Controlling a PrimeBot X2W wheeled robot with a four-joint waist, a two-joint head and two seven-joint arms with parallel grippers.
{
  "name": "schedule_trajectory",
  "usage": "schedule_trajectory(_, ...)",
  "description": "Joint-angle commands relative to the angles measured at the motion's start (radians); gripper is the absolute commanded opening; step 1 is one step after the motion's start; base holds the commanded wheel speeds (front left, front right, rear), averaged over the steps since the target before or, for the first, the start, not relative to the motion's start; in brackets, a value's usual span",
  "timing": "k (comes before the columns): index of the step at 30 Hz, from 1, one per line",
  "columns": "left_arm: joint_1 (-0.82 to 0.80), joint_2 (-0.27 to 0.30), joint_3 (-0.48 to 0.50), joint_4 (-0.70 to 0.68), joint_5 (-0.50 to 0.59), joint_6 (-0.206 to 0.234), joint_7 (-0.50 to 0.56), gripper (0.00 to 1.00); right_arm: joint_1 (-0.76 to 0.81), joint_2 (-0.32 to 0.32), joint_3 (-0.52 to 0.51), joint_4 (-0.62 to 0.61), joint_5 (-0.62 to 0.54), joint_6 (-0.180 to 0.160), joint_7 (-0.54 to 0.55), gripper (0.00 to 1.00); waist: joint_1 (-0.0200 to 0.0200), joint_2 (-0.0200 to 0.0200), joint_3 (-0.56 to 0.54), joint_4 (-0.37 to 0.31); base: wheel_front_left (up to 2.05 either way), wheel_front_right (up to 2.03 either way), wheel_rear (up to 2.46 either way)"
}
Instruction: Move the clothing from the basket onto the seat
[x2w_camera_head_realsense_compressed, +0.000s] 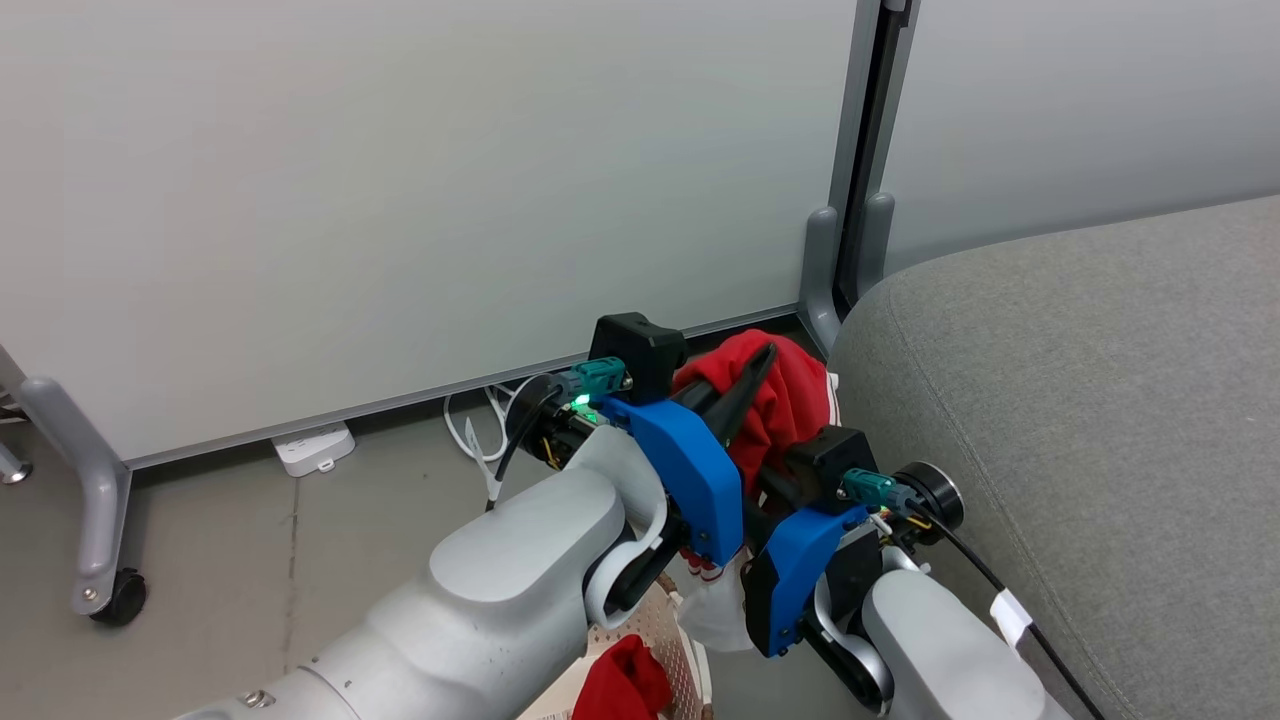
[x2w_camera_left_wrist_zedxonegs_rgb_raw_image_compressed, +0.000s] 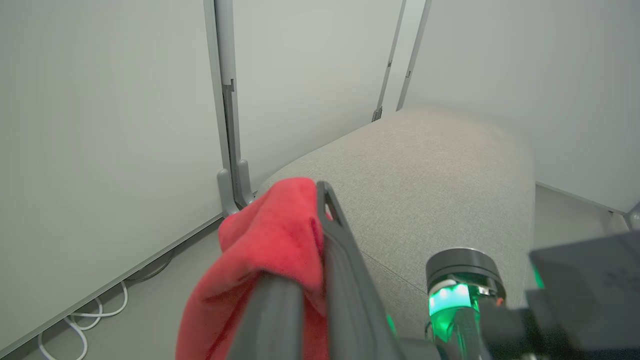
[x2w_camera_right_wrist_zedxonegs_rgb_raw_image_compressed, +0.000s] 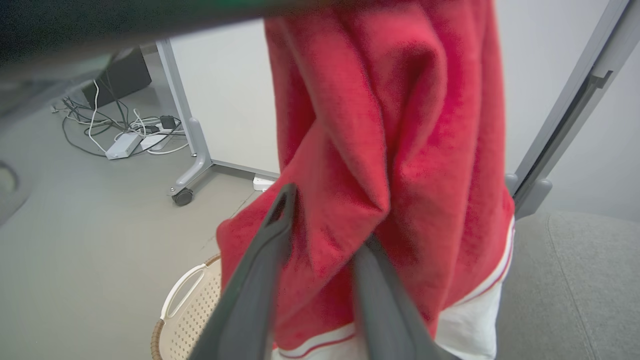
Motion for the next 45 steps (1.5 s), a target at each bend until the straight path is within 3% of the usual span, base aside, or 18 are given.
schedule_trajectory(1, -0.019, 0.002, -0.004, -0.004, -0.007, -0.001, -0.011, 0.0, -0.021, -0.002, 0.01, 0.016, -0.005, -0.001, -0.012, 0.0, 0.0, -0.0001, -0.001, -0.001, 0.0, 0.0, 0.0)
schedule_trajectory(29, -0.045, 0.002, -0.045, 0.038, -0.046, -0.037, -0.046, 0.0, -0.03, -0.002, 0.025, 0.082, -0.027, -0.001, -0.056, 0.0, 0.0, -0.0001, -0.009, -0.018, 0.0, 0.0, 0.0)
schedule_trajectory(30, -0.044, 0.002, -0.045, 0.038, -0.048, -0.044, -0.051, 0.32, -0.032, -0.002, 0.024, 0.08, -0.028, -0.001, -0.057, 0.0, 0.0, -0.0001, -0.008, -0.018, 0.0, 0.0, 0.0)
schedule_trajectory(31, -0.049, 0.002, -0.046, 0.036, -0.034, -0.054, -0.058, 0.89, -0.034, -0.002, 0.023, 0.078, -0.027, -0.001, -0.06, 0.0, 0.0, -0.0001, -0.006, -0.018, 0.0, 0.0, 0.0)
schedule_trajectory(32, -0.046, 0.002, -0.047, 0.039, -0.028, -0.059, -0.063, 1.0, -0.035, -0.002, 0.021, 0.076, -0.026, -0.001, -0.062, 0.0, 0.0, -0.0001, -0.005, -0.017, 0.0, 0.0, 0.0)
schedule_trajectory(38, 0.022, 0.016, 0.029, 0.054, 0.035, -0.046, -0.089, 1.0, -0.042, -0.002, 0.0, 0.065, -0.041, -0.001, -0.069, 0.0, 0.0, -0.0001, 0.004, -0.01, 0.0, 0.0, 0.0)
schedule_trajectory(45, 0.221, 0.099, 0.245, -0.119, 0.275, -0.031, -0.088, 1.0, -0.024, -0.002, -0.046, 0.056, -0.062, -0.001, -0.075, 0.0, 0.0, -0.0001, 0.021, 0.012, 0.0, 0.0, 0.0)
